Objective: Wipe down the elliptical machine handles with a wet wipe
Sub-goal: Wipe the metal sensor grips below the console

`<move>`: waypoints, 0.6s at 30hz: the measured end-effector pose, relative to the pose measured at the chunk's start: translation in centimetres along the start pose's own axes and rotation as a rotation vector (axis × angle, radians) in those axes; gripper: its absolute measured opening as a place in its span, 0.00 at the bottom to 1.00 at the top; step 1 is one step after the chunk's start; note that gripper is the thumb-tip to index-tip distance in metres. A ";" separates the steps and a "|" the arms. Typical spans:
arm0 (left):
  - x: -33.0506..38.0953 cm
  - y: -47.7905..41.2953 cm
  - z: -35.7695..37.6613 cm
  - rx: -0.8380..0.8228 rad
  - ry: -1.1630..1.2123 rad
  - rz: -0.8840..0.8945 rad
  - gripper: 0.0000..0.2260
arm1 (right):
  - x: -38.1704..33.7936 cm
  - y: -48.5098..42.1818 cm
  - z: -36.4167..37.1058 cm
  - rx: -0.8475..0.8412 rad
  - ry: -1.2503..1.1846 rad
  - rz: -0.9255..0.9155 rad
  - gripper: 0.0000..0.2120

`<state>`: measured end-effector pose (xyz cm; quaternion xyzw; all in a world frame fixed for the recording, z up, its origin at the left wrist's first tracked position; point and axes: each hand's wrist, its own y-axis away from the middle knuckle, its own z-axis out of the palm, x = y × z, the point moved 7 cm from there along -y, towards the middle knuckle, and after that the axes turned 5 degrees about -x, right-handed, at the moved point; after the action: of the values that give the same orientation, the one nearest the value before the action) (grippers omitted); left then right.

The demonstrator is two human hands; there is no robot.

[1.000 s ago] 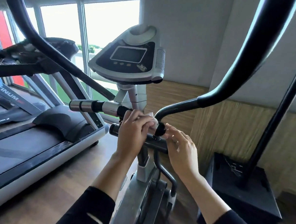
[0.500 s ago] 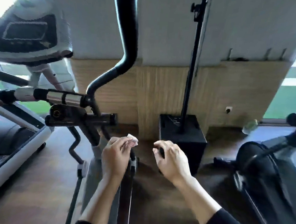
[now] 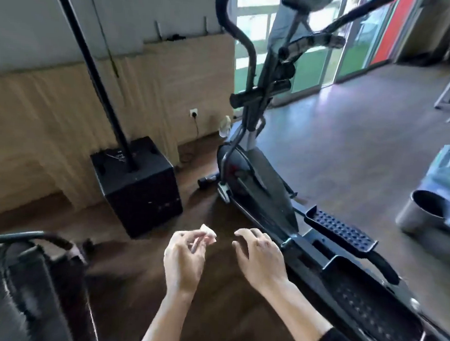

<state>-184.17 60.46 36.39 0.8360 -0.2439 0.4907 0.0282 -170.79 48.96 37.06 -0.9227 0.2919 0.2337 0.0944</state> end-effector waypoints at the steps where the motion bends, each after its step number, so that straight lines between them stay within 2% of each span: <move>1: 1.0 0.3 1.7 -0.031 -0.008 0.012 0.12 | 1.7 0.4 -0.8 0.011 0.010 0.033 0.15; 7: 5.7 -1.0 9.2 -0.140 0.014 0.064 0.08 | 8.8 -0.8 -4.9 0.099 -0.015 0.168 0.15; 14: 8.9 -10.2 16.8 -0.151 0.058 0.099 0.04 | 14.0 -10.1 -8.0 0.147 -0.007 0.179 0.15; 18: 11.3 -17.5 20.5 -0.135 0.066 0.133 0.10 | 15.6 -17.5 -10.7 0.164 0.003 0.151 0.16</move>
<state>-155.51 65.63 38.58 0.7975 -0.3302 0.5013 0.0601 -145.38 52.13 39.50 -0.8877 0.3786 0.2142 0.1511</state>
